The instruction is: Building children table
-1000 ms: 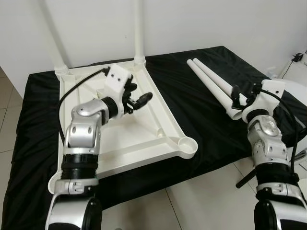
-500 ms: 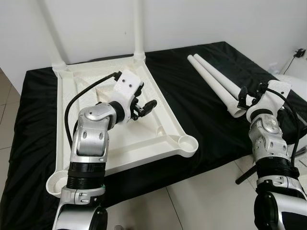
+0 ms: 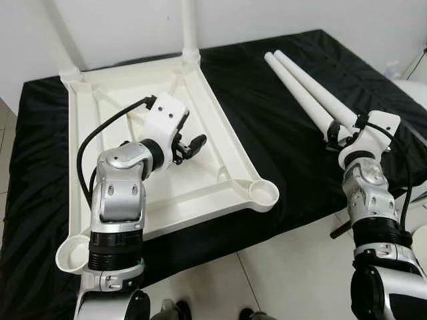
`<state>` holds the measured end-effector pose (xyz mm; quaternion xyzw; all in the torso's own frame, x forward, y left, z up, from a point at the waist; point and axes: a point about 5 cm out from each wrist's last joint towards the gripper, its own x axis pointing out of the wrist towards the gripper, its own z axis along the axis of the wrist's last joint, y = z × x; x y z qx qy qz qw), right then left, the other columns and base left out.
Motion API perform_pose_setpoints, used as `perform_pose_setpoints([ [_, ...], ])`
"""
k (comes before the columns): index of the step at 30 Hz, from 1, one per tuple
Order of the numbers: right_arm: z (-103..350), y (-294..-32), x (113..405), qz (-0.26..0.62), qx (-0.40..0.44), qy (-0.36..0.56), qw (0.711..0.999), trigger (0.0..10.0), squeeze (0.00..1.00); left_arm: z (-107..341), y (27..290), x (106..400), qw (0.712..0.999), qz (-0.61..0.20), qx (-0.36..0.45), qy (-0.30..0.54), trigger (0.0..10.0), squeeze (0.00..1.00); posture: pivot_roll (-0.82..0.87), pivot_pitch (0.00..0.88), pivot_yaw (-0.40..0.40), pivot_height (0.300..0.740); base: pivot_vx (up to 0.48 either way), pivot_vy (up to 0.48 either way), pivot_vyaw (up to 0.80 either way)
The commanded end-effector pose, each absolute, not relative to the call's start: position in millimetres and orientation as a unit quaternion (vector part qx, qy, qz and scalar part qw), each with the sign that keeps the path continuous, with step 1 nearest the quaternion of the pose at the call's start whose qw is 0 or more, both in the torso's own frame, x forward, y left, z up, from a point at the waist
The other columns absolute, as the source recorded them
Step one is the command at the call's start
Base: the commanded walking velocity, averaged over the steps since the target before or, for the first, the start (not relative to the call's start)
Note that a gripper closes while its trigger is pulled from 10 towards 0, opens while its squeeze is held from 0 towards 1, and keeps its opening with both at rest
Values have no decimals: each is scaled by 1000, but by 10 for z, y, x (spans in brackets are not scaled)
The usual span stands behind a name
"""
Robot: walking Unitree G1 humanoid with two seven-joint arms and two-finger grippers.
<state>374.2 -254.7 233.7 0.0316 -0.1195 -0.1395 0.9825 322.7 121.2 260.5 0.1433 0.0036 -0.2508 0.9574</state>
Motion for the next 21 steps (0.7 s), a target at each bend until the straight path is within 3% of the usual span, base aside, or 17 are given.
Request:
perform_pose_setpoints([
  [1, 2355, -2498, 3777, -127, 42, -122, 983, 10000, 0, 2656, 1372, 3261, 986, -91, 143, -14, 10000, 0, -10, 241, 54, 740, 0, 0, 0],
  [21, 2420, -2436, 3897, -102, 43, -113, 987, 10000, 0, 2679, 1420, 3205, 986, -75, 149, -3, 10000, 0, 11, 250, 56, 740, 0, 0, 0],
])
